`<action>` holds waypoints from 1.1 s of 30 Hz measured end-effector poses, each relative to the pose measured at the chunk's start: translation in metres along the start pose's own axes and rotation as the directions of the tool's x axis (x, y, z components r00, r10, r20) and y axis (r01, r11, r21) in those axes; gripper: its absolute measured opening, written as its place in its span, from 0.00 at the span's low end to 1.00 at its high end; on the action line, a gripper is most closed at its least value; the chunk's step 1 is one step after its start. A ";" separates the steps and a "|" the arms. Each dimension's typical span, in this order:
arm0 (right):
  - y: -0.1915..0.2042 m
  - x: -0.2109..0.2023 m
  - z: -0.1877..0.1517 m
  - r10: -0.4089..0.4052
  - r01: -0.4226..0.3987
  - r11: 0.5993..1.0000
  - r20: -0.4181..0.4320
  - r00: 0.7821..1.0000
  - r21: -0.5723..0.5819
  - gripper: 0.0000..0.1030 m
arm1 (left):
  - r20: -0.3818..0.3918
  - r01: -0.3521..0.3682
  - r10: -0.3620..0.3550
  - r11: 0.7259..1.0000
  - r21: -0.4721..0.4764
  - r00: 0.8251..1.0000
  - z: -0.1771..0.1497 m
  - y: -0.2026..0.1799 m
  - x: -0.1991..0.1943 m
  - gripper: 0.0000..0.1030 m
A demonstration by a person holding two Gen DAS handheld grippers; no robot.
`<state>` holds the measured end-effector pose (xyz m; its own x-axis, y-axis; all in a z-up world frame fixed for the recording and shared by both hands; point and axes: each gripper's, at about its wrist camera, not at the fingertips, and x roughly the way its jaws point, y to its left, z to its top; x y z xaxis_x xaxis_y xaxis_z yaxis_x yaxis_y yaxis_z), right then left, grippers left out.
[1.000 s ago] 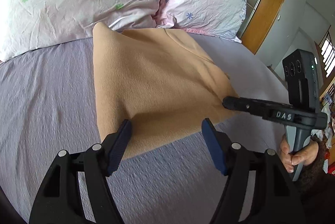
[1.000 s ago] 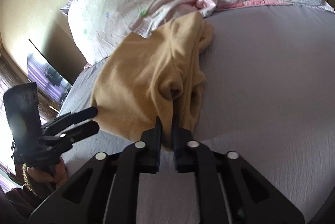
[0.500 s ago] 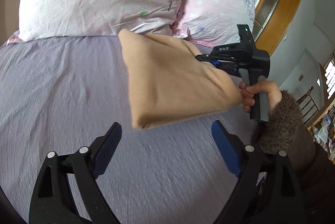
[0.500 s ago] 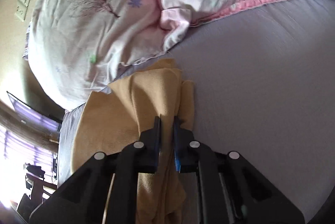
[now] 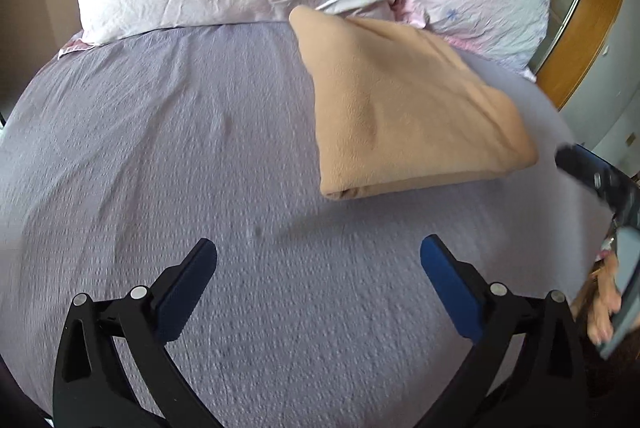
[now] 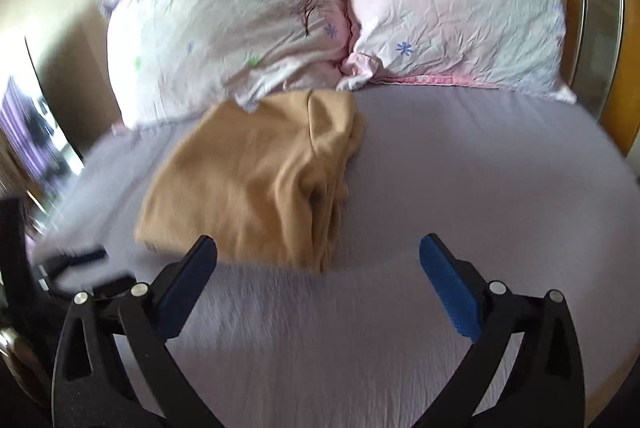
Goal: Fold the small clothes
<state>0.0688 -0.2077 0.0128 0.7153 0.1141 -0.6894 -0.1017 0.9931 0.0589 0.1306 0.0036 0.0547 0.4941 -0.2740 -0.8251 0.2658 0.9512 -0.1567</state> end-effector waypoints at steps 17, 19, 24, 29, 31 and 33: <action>0.041 0.037 -0.037 -0.094 0.087 0.994 -0.105 0.990 -0.070 0.98 | -0.067 -0.149 0.154 0.986 0.073 0.986 -0.003 -0.011 0.013 0.99; 0.041 0.041 -0.038 -0.096 0.088 0.994 -0.120 0.988 -0.065 0.98 | -0.064 -0.153 0.158 0.986 0.070 0.985 -0.003 -0.010 0.012 0.99; 0.036 0.043 -0.038 -0.069 0.065 0.997 -0.144 0.987 -0.034 0.98 | -0.073 -0.159 0.163 0.985 0.063 0.984 -0.003 -0.010 0.011 0.99; 0.037 0.043 -0.039 -0.070 0.066 0.997 -0.142 0.987 -0.030 0.98 | -0.078 -0.162 0.166 0.985 0.058 0.983 -0.002 -0.010 0.011 0.99; 0.037 0.042 -0.040 -0.069 0.066 0.997 -0.148 0.987 -0.028 0.98 | -0.083 -0.166 0.170 0.985 0.055 0.982 -0.001 -0.010 0.011 0.99; 0.036 0.043 -0.039 -0.068 0.065 0.997 -0.151 0.986 -0.029 0.98 | -0.086 -0.167 0.171 0.985 0.054 0.982 -0.001 -0.010 0.011 0.99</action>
<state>0.0686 -0.1678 -0.0427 0.6084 0.0404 -0.7926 -0.0754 0.9971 -0.0070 0.1326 -0.0087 0.0468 0.4593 -0.0943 -0.8833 0.2241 0.9745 0.0125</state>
